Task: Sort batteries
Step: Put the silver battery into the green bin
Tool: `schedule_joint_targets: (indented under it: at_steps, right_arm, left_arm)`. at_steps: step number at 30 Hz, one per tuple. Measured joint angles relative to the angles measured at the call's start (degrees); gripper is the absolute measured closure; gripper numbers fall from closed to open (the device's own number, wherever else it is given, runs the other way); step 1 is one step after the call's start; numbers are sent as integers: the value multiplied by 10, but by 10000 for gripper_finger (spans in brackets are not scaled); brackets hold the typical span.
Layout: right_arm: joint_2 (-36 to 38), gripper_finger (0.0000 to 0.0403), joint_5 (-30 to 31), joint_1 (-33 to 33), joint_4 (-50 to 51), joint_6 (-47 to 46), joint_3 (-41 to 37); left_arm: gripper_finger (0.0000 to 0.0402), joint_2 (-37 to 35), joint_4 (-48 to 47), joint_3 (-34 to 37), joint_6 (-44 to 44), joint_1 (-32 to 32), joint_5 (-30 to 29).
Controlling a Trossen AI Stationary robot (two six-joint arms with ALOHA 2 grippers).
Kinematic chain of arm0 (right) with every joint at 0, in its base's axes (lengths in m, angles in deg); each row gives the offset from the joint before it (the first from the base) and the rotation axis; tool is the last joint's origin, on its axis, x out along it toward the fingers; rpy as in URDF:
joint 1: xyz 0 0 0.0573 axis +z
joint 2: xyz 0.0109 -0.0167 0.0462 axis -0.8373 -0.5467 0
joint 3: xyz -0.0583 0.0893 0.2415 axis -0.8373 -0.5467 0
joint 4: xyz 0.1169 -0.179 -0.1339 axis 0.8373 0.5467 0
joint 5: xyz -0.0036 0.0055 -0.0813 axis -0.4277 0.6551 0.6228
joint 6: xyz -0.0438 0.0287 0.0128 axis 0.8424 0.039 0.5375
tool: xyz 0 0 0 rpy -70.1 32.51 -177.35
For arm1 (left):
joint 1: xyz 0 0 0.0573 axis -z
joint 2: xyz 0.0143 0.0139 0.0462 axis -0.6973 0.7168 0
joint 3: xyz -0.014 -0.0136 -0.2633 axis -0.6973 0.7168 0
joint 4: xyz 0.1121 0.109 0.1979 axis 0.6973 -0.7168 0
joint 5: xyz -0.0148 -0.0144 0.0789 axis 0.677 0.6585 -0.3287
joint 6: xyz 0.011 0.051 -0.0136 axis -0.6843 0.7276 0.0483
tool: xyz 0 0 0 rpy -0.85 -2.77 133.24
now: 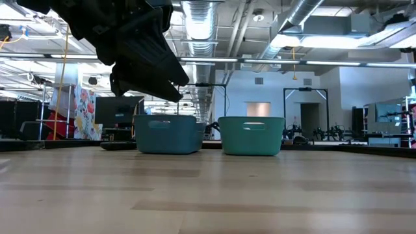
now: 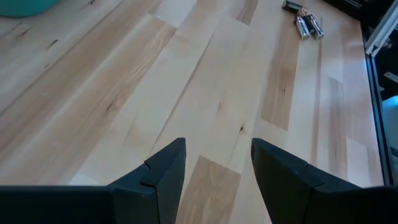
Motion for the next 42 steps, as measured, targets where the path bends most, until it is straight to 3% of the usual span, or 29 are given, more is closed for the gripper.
schedule_joint_targets:
  at_steps: [8,22,34,42]
  right_arm:
    - [-58,197,2,14,-121,26,-17]
    - [-147,242,2,-8,-179,47,-15]
    - [-147,384,-14,-56,-157,145,-16]
    - [-121,392,2,-85,-122,146,-19]
  left_arm:
    - [224,0,0,0,-24,0,0]
    - [224,0,0,0,-24,0,0]
    - [224,0,-1,0,-11,0,0]
    - [224,0,-24,5,49,-24,-2]
